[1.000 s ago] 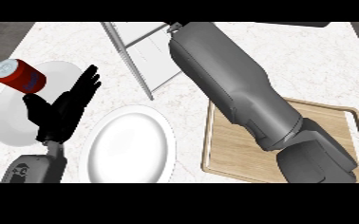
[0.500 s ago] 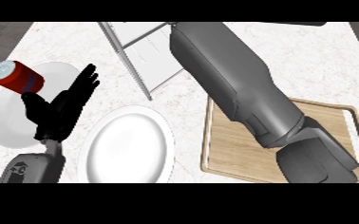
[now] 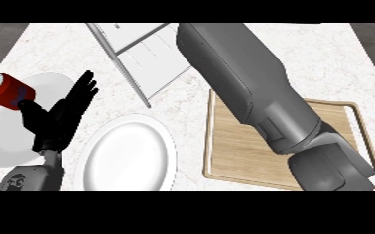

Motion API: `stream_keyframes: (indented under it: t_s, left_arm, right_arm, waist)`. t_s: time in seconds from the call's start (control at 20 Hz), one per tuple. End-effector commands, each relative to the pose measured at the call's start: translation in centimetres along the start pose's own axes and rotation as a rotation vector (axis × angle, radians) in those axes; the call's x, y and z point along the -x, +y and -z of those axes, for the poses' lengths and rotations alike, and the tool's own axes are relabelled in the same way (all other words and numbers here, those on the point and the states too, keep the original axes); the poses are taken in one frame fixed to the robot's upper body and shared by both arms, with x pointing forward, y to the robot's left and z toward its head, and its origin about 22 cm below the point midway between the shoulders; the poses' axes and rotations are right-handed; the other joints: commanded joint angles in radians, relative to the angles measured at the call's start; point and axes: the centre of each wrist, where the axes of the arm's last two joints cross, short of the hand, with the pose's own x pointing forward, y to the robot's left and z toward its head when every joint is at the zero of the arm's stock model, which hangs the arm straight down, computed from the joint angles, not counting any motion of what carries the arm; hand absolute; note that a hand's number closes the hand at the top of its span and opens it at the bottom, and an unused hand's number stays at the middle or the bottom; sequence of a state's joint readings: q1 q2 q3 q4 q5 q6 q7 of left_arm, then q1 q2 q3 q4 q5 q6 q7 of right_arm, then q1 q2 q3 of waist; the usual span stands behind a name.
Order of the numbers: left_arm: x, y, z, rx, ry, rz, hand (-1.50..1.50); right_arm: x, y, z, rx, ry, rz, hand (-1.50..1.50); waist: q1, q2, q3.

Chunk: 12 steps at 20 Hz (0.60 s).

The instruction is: Pick the tomato from the tray and place it in the tiered basket

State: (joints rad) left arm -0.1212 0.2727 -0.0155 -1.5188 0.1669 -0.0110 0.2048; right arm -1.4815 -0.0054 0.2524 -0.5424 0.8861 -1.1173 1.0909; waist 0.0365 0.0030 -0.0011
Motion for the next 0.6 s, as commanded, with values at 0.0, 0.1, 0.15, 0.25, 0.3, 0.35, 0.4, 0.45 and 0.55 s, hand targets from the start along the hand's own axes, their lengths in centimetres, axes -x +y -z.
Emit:
stream_keyframes:
  t_s: [0.0, 0.1, 0.15, 0.25, 0.3, 0.35, 0.4, 0.45, 0.55]
  left_arm:
    - [0.5, 1.6, -1.7, -0.048, 0.021, -0.006, 0.0]
    - [1.7, 1.2, -2.0, -0.044, 0.032, -0.01, 0.0]
    - [1.0, 2.1, -1.5, -0.071, 0.03, -0.031, 0.0]
    - [0.9, 1.3, -1.4, -0.075, 0.037, 0.002, 0.0]
    - [1.9, 2.5, -2.0, -0.099, 0.038, -0.021, 0.0]
    - [1.7, 1.8, -2.3, -0.109, 0.044, -0.022, 0.0]
    - [0.8, 2.0, -2.1, -0.092, 0.048, -0.006, 0.0]
    - [1.7, 2.0, -2.6, -0.113, 0.048, -0.031, 0.0]
    - [1.6, 3.5, -3.0, -0.127, 0.048, -0.016, 0.0]
  right_arm:
    - [-0.3, -0.5, 1.3, 0.118, 0.064, 0.144, -1.5]
    - [0.3, -0.7, 1.2, 0.139, 0.057, 0.159, -1.5]
    - [0.1, -1.7, 2.9, 0.165, 0.081, 0.177, -1.5]
    - [2.1, -1.9, 2.8, 0.183, 0.083, 0.174, -1.5]
    - [0.5, -2.7, 3.5, 0.179, 0.085, 0.171, -1.5]
    - [0.9, -3.2, 3.7, 0.183, 0.095, 0.183, -1.5]
    - [1.2, -2.6, 2.5, 0.178, 0.093, 0.178, -1.5]
    - [2.5, -4.2, 4.1, 0.197, 0.079, 0.169, -1.5]
    - [2.7, -4.9, 4.0, 0.204, 0.081, 0.153, -1.5]
  waist:
    - [-0.037, -0.019, 0.001]
    - [-0.057, -0.022, 0.001]
    - [-0.067, -0.023, 0.001]
    - [-0.089, -0.029, 0.002]
    - [-0.096, -0.033, 0.001]
    - [-0.099, -0.037, 0.002]
    - [-0.1, -0.038, 0.002]
    - [-0.113, -0.041, 0.003]
    - [-0.115, -0.041, 0.002]
